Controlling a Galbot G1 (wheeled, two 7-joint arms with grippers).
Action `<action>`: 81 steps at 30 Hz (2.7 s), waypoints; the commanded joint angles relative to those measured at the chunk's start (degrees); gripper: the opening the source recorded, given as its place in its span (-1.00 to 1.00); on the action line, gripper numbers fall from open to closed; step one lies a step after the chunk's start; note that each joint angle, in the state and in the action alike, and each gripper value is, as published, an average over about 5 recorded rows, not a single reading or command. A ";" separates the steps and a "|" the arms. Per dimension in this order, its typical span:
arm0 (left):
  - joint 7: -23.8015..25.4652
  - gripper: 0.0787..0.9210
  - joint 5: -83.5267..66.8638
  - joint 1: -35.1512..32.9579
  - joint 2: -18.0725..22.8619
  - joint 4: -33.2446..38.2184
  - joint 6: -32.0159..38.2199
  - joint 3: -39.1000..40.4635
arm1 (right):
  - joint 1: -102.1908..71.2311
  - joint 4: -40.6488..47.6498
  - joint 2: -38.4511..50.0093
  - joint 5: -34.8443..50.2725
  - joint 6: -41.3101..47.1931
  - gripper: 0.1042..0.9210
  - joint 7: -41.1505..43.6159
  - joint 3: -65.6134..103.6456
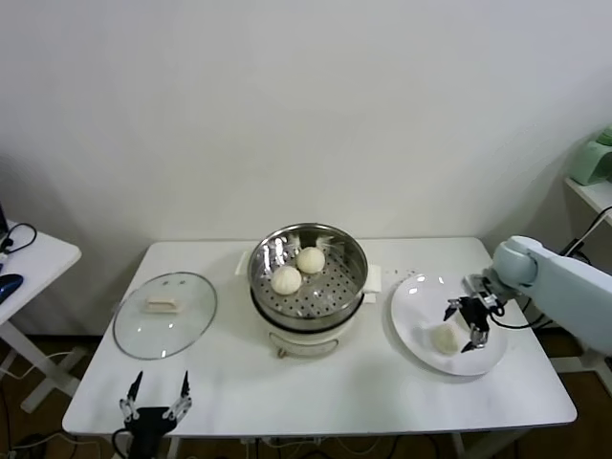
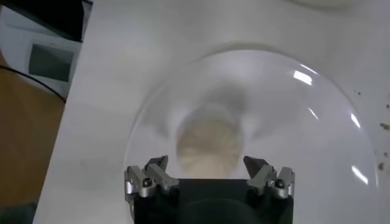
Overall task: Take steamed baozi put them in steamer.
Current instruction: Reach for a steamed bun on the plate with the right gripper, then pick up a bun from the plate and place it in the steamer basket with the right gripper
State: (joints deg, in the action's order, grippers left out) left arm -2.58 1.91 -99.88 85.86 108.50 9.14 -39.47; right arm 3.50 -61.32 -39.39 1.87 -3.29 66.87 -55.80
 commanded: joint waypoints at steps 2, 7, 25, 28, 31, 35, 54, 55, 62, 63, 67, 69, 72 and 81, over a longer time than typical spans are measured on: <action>0.03 0.77 -0.04 0.44 -0.06 -0.16 -0.21 -0.10 | -1.97 2.64 -3.04 -2.13 -0.38 0.76 -0.36 1.41; 0.03 0.77 0.09 0.43 0.07 -0.39 -0.14 0.13 | -2.22 2.83 -3.29 -2.80 -0.32 0.76 -0.14 1.53; 0.03 0.77 0.38 0.53 0.15 -0.23 -0.17 0.34 | -1.76 2.39 -2.97 -2.80 -0.35 0.45 -0.01 1.90; 0.06 0.77 0.39 0.54 0.15 -0.25 -0.16 0.36 | 0.34 0.95 -2.25 -1.98 -0.37 0.45 0.40 1.22; 0.21 0.77 0.76 0.59 0.15 -0.14 -0.26 0.60 | 5.09 -1.73 -1.13 -0.65 -1.12 0.45 1.38 -0.83; 0.34 0.77 1.66 0.70 0.21 0.29 -0.57 1.08 | 14.51 -5.84 0.04 -0.19 -4.93 0.45 3.87 -4.63; 1.22 0.77 5.19 -0.03 0.77 0.80 -0.69 2.70 | 39.69 -26.75 -11.30 -17.47 -25.29 0.45 6.08 -10.62; 1.17 0.77 5.24 -0.01 0.79 0.85 -0.75 2.76 | 38.87 -26.99 -12.62 -18.12 -25.45 0.45 6.06 -9.91; -0.48 0.77 5.22 0.47 0.91 1.10 -1.14 3.21 | 32.92 -23.50 -23.98 -21.52 -26.08 0.45 5.39 -7.70; -0.66 0.77 5.15 0.47 0.93 1.15 -1.22 3.17 | 32.17 -22.46 -25.63 -21.83 -26.19 0.45 5.31 -7.61; -0.88 0.77 4.84 0.28 0.79 1.53 -1.59 2.87 | 28.50 -17.72 -32.10 -23.26 -26.85 0.45 5.21 -7.52; -0.82 0.77 4.73 0.12 0.45 1.69 -1.78 2.75 | 26.81 -15.93 -34.25 -23.56 -27.08 0.45 5.18 -7.85; -0.73 0.77 4.64 -0.08 -0.12 1.81 -1.95 2.61 | 24.54 -13.85 -36.35 -23.39 -27.12 0.45 5.13 -8.77; -0.65 0.77 4.52 -0.05 -0.56 1.74 -2.17 2.63 | 21.00 -10.76 -38.88 -20.92 -26.75 0.45 5.06 -12.07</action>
State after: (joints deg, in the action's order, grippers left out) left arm -2.94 6.44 -99.96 85.73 110.26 7.12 -36.89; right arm 28.76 -75.98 -71.49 -19.26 -29.57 72.00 -65.72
